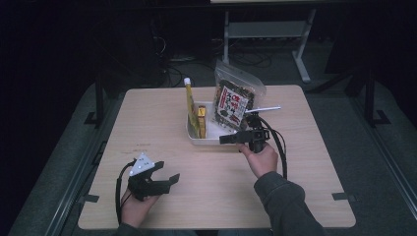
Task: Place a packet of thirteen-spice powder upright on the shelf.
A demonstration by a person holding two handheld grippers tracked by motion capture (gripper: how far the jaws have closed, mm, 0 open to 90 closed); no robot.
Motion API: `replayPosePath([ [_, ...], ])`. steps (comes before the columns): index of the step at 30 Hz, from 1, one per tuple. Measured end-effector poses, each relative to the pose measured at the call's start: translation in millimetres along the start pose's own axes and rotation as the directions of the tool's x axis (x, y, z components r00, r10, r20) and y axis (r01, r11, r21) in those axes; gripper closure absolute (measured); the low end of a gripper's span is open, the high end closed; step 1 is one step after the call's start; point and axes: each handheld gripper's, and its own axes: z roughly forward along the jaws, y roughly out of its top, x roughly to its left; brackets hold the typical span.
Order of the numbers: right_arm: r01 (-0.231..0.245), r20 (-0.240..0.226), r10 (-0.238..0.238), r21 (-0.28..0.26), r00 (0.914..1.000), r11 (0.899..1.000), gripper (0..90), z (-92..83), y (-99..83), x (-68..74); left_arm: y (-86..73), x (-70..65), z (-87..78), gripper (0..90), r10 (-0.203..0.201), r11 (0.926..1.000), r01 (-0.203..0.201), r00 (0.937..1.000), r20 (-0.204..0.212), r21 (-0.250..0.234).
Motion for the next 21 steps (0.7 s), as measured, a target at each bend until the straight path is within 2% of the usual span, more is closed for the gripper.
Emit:
replayPosePath([
  [12,-0.029,-0.025,0.029,-0.001,0.9992,1.0,38.5,-9.4,-13.9,-14.3,0.1,-1.0,0.9,22.5,0.009,0.9999,-0.009,1.0,-0.001,0.005],
  [21,-0.026,-0.018,0.026,0.011,0.9995,1.0,38.0,-14.6,-23.8,-21.7,0.1,-1.1,0.6,22.4,0.011,0.9999,-0.011,0.9999,0.0,0.007],
])
